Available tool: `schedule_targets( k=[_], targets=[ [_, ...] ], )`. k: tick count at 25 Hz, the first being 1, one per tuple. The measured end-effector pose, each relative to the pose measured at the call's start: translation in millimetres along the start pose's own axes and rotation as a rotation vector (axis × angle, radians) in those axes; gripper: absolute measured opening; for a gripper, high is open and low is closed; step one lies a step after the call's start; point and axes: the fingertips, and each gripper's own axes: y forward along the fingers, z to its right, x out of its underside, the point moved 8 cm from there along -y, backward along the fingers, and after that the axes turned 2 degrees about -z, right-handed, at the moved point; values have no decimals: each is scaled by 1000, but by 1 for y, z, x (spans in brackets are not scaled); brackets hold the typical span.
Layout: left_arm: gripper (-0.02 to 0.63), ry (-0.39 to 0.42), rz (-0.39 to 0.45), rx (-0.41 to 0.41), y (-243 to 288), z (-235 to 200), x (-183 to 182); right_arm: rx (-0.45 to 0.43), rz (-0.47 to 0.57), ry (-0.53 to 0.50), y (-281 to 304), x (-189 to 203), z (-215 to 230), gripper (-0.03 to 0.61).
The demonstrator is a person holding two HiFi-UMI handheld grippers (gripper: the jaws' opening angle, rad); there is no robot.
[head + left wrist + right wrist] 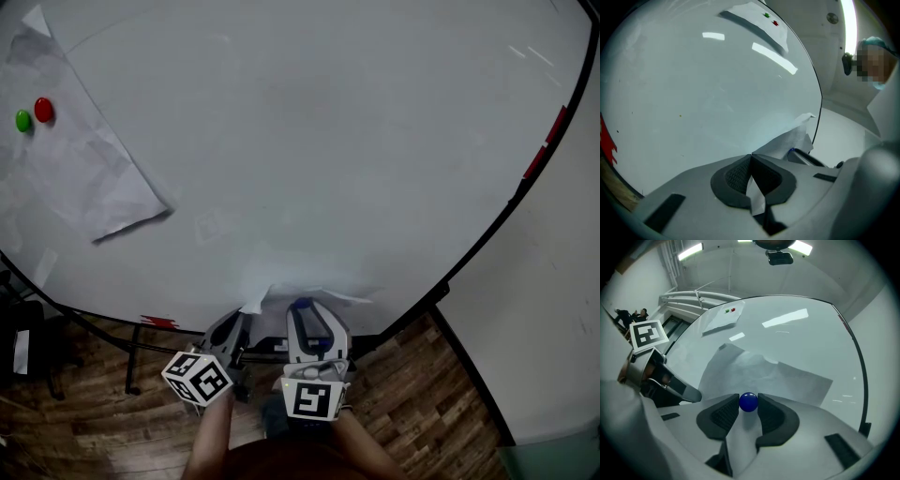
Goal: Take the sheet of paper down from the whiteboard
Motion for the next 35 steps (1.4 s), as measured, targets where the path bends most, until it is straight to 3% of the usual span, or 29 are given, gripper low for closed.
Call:
schedule_targets(
  k=[15, 23, 27, 35],
  targets=[
    [23, -118, 129, -55, -38, -20, -12, 7, -27, 12, -16, 4, 8, 135],
    [23, -144, 174, -98, -56, -27, -21, 22, -27, 27, -21, 5, 10, 136],
    [23, -119, 188, -129, -65, -31, -26, 24, -25, 36, -22, 5, 13, 135],
    [23, -153, 234, -150, -81, -38, -30, 54, -21, 125, -27, 11, 21, 135]
  ],
)
